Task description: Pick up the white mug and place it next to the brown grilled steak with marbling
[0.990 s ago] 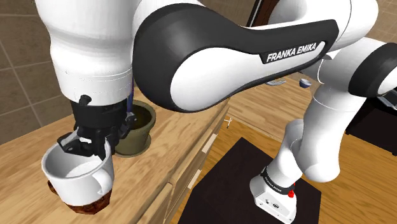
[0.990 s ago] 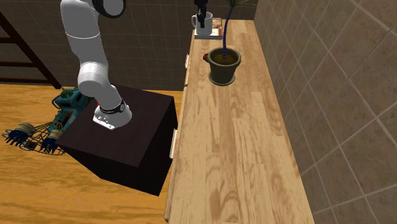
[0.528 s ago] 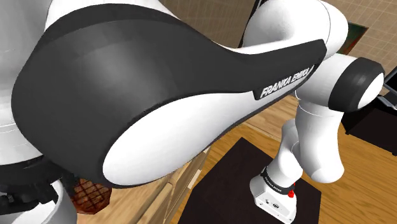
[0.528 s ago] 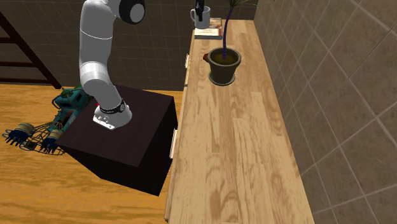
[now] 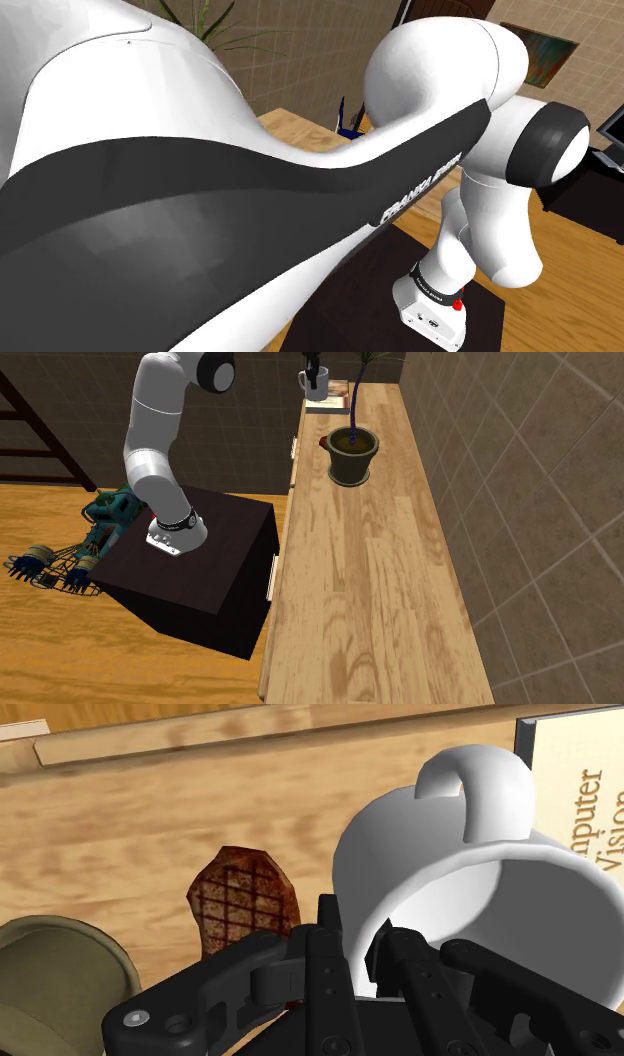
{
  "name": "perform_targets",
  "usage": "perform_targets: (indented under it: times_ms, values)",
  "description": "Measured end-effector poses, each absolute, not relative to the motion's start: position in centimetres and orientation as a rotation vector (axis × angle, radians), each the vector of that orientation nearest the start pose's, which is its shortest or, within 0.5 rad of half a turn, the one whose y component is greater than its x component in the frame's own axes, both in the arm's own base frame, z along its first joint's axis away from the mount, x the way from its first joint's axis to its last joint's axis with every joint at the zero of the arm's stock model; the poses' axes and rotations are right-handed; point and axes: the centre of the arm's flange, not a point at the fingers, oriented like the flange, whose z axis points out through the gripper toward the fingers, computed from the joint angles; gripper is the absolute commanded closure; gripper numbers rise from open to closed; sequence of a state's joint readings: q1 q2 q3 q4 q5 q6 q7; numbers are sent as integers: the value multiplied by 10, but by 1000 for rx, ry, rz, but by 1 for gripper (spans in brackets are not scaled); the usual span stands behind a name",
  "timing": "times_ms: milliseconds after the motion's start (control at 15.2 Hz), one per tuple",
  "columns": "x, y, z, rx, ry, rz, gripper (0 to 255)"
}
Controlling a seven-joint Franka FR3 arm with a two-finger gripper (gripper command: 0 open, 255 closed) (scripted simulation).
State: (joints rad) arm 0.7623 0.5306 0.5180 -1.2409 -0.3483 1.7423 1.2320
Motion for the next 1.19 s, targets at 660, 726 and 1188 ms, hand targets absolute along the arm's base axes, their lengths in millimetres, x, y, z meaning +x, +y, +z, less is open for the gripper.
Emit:
perform_targets:
  times_ms: [660,726,1188]
  values:
    - [310,632,439,-3134,-58,-153,255]
    - [310,633,434,-3134,-58,-153,255]
    - [311,633,398,-3134,-58,-154,255]
